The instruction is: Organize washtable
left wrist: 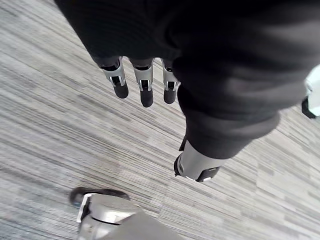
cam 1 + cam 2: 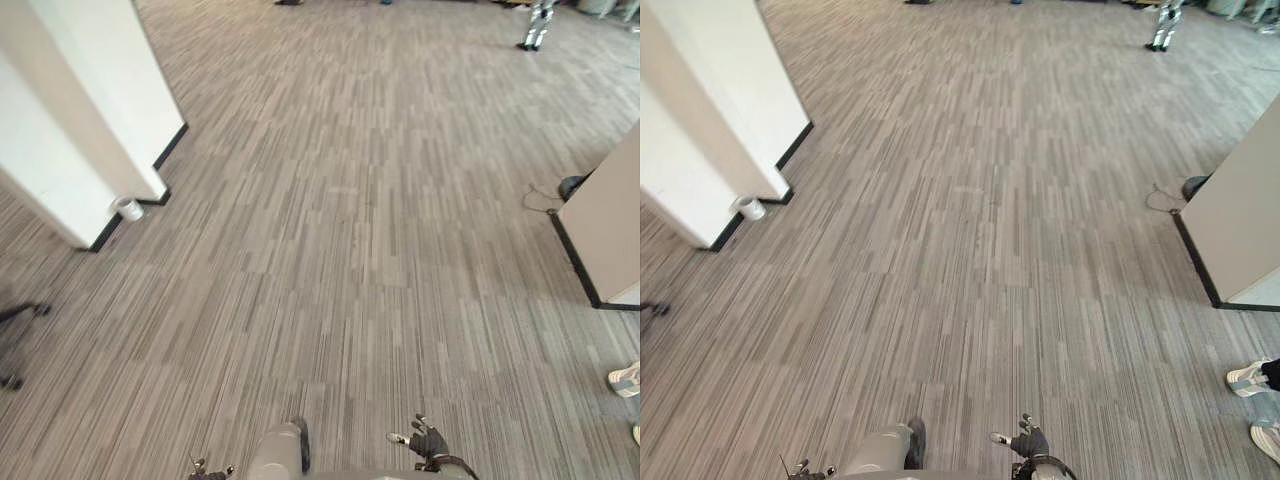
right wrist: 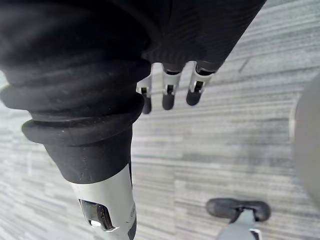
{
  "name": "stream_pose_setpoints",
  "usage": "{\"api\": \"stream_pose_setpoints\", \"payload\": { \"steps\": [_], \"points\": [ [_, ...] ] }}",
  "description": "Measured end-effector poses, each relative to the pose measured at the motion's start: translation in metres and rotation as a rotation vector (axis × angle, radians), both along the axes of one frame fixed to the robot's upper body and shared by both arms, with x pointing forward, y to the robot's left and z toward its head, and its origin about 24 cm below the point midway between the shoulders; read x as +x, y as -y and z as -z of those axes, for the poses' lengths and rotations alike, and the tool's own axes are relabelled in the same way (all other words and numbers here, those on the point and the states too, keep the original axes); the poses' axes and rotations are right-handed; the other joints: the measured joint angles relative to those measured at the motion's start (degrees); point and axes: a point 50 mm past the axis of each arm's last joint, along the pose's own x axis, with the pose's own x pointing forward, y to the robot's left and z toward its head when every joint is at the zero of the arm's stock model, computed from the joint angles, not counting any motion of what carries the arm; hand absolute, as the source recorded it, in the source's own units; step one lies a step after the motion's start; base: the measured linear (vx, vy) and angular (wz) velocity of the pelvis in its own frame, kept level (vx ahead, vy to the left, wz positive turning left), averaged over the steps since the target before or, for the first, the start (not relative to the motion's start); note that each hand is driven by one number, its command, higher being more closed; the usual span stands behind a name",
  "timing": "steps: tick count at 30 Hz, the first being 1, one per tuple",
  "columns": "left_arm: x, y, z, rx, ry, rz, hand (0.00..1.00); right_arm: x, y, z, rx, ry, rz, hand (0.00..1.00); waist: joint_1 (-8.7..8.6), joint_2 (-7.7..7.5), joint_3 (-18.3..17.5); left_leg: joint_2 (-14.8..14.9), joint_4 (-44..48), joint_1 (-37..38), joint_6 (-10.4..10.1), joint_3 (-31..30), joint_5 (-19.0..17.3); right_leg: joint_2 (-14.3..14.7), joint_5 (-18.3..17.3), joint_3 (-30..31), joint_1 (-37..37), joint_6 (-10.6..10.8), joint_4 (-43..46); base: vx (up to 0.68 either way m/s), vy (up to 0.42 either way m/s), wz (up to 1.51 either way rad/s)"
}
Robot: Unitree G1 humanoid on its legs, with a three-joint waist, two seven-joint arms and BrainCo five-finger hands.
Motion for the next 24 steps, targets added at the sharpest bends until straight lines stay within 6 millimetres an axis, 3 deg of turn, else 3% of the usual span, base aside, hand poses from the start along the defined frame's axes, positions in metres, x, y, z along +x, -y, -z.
{"api": "stream_pose_setpoints", "payload": {
  "steps": [1,3,4,5,8,10,11,12,13,14,15,16,18,19,20,21,22,24],
  "points": [
    [0.001,0.000,0.000,-0.002,-0.006,0.018,0.00,-0.001,0.005,0.000,-0.008,-0.003,0.011,0.00,-0.88,0.37,0.3,-0.6,-1.6,4.0,0.9,0.1,-1.1,0.7,2.0,0.6,-4.2,1.2,10.7,0.42,0.238,-0.30],
    [0.004,0.000,0.001,-0.002,-0.018,0.047,0.00,-0.004,0.011,0.000,-0.017,-0.011,0.028,0.00,-1.76,0.80,1.0,-1.1,-5.4,10.7,1.6,0.3,-2.3,0.1,-1.2,-3.6,-10.2,-0.1,19.4,0.38,0.195,-0.31],
    [0.004,0.002,0.002,-0.008,-0.028,0.072,0.00,-0.002,0.016,-0.001,-0.029,0.002,0.035,0.00,-2.05,1.67,1.3,-0.5,-9.5,15.4,1.3,0.0,-4.2,0.6,-4.9,-7.6,-13.3,-1.9,19.0,0.31,0.136,-0.39],
    [0.007,0.000,0.001,-0.001,-0.023,0.082,0.00,0.001,0.015,-0.002,-0.029,0.017,0.034,0.00,-2.79,1.14,1.7,-0.3,-11.4,18.6,0.5,0.1,-5.9,0.7,-7.7,-10.8,-16.2,-1.7,15.9,0.34,0.100,-0.32],
    [0.011,0.000,0.001,-0.002,-0.013,0.066,0.00,0.003,0.015,-0.003,-0.014,0.036,0.062,0.00,-3.27,1.06,1.7,0.7,-11.7,21.8,-0.4,0.3,-9.1,2.3,-9.0,-15.5,-20.9,-0.5,3.6,0.24,-0.007,-0.09],
    [0.009,0.002,0.002,-0.010,-0.012,0.033,0.00,0.008,0.017,-0.005,-0.016,0.054,0.058,0.00,-3.97,1.81,1.8,2.5,-12.5,24.2,-2.1,-0.2,-11.4,3.9,-5.6,-17.4,-23.6,-1.0,-12.4,0.47,-0.085,0.15],
    [0.009,0.004,0.002,-0.014,-0.011,0.025,0.00,0.010,0.017,-0.006,-0.015,0.061,0.059,0.00,-4.08,2.20,1.9,3.1,-12.9,25.0,-2.6,-0.4,-12.0,4.2,-2.7,-17.5,-24.5,-1.0,-14.6,0.56,-0.110,0.17],
    [0.009,0.008,0.003,-0.027,-0.011,0.020,0.00,0.012,0.020,-0.007,-0.022,0.071,0.065,0.00,-4.29,3.51,1.8,4.5,-14.2,26.9,-3.4,-0.8,-12.6,5.3,2.9,-17.7,-24.5,-1.2,-17.1,0.56,-0.095,0.20],
    [0.008,0.014,0.005,-0.045,-0.012,0.004,0.00,0.013,0.023,-0.008,-0.033,0.071,0.057,0.00,-4.16,4.62,1.6,5.4,-14.5,28.2,-3.7,-2.0,-11.8,5.9,4.4,-19.2,-23.5,-2.8,-15.9,0.58,-0.114,0.26],
    [0.011,0.014,0.004,-0.048,-0.002,-0.007,0.00,0.014,0.023,-0.008,-0.035,0.069,0.054,0.00,-4.12,4.60,1.7,5.8,-13.5,28.3,-3.7,-3.2,-10.5,5.7,3.2,-19.6,-23.5,-3.5,-14.4,0.60,-0.168,0.28],
    [0.014,0.015,0.004,-0.051,0.008,-0.017,0.00,0.014,0.023,-0.008,-0.037,0.068,0.052,0.00,-4.02,4.00,1.4,5.6,-10.6,27.9,-3.8,-5.3,-7.7,5.0,1.2,-20.2,-23.3,-4.3,-11.1,0.46,-0.177,0.21],
    [0.015,0.018,0.004,-0.058,0.016,-0.025,0.00,0.017,0.027,-0.009,-0.047,0.080,0.050,0.00,-4.26,4.79,1.9,5.7,-6.1,26.8,-3.9,-6.6,-5.5,4.8,0.5,-20.9,-23.3,-4.4,-8.4,0.61,-0.281,0.18],
    [0.017,0.024,0.004,-0.074,0.034,-0.050,0.00,0.014,0.029,-0.009,-0.064,0.073,0.028,0.00,-4.14,5.85,1.8,7.0,10.9,20.4,-5.9,-8.1,-0.4,5.7,-3.7,-20.9,-18.0,-4.8,-12.9,0.58,-0.209,0.02],
    [0.018,0.028,0.004,-0.083,0.046,-0.077,0.00,0.016,0.034,-0.011,-0.080,0.077,0.018,0.00,-3.97,8.08,2.2,9.4,23.8,14.0,-7.6,-8.6,7.2,7.6,-5.2,-20.8,-14.8,-5.6,-14.8,0.56,-0.092,-0.23],
    [0.017,0.029,0.004,-0.087,0.053,-0.094,0.00,0.017,0.036,-0.012,-0.092,0.073,0.017,0.00,-3.77,8.84,2.5,12.3,34.6,9.0,-6.9,-6.9,8.8,8.9,-6.0,-20.2,-11.4,-6.6,-16.6,0.51,-0.085,-0.31],
    [0.018,0.027,0.003,-0.081,0.060,-0.095,0.00,0.015,0.035,-0.011,-0.093,0.062,0.022,0.00,-3.39,8.59,2.6,13.3,38.8,6.9,-5.7,-5.6,8.0,9.4,-6.3,-19.7,-9.5,-7.0,-17.6,0.55,-0.082,-0.46],
    [0.022,0.021,0.000,-0.059,0.078,-0.081,0.00,0.010,0.032,-0.007,-0.084,0.034,0.021,0.00,-2.13,7.08,3.3,13.5,44.2,2.5,-3.4,-3.6,5.9,9.3,-6.6,-18.2,-3.6,-7.4,-21.9,0.45,-0.073,-0.38],
    [0.025,0.015,-0.003,-0.036,0.088,-0.039,0.00,0.004,0.026,-0.004,-0.067,0.002,0.022,0.00,-1.15,4.91,3.4,11.5,41.0,-2.7,-4.6,-1.8,3.0,7.6,-6.9,-17.4,1.4,-6.9,-26.6,0.40,-0.058,-0.30]
  ]
}}
